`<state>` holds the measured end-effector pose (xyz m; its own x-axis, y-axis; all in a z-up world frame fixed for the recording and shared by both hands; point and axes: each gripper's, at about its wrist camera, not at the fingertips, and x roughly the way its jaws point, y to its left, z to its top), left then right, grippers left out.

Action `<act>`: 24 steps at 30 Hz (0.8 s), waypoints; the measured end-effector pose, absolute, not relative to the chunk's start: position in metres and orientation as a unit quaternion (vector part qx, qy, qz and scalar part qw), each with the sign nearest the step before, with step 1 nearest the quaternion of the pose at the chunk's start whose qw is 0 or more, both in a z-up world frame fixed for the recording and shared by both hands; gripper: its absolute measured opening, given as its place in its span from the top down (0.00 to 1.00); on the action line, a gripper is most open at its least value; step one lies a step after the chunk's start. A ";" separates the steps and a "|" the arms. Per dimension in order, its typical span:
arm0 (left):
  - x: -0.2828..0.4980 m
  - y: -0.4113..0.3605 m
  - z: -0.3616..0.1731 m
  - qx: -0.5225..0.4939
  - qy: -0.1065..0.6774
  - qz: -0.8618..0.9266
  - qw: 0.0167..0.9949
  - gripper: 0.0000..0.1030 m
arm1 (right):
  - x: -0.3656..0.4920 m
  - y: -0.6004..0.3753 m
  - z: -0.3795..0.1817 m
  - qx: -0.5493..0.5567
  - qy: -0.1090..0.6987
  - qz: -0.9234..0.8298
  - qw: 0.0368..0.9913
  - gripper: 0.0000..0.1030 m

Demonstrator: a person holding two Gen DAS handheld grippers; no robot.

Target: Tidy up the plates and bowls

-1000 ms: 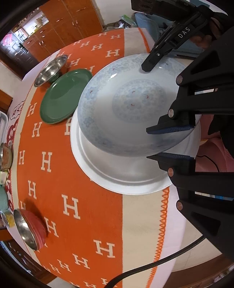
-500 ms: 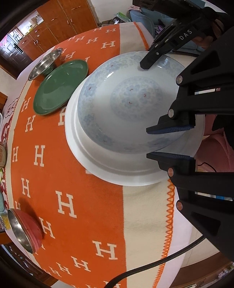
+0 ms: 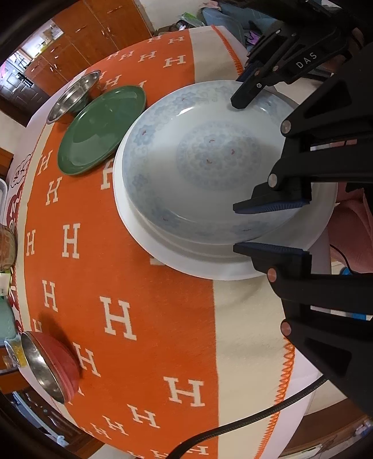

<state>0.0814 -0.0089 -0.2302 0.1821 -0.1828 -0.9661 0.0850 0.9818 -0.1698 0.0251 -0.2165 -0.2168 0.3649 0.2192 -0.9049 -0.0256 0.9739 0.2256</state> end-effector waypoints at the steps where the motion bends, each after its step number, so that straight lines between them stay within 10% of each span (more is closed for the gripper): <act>1: 0.082 -0.008 -0.230 -0.041 0.634 -0.088 0.767 0.82 | 0.026 -0.216 -0.216 0.085 0.560 0.074 0.821 0.82; 24: 0.113 -0.031 -0.153 -0.041 0.589 -0.112 0.799 0.75 | 0.057 -0.241 -0.158 0.097 0.520 0.145 0.836 0.41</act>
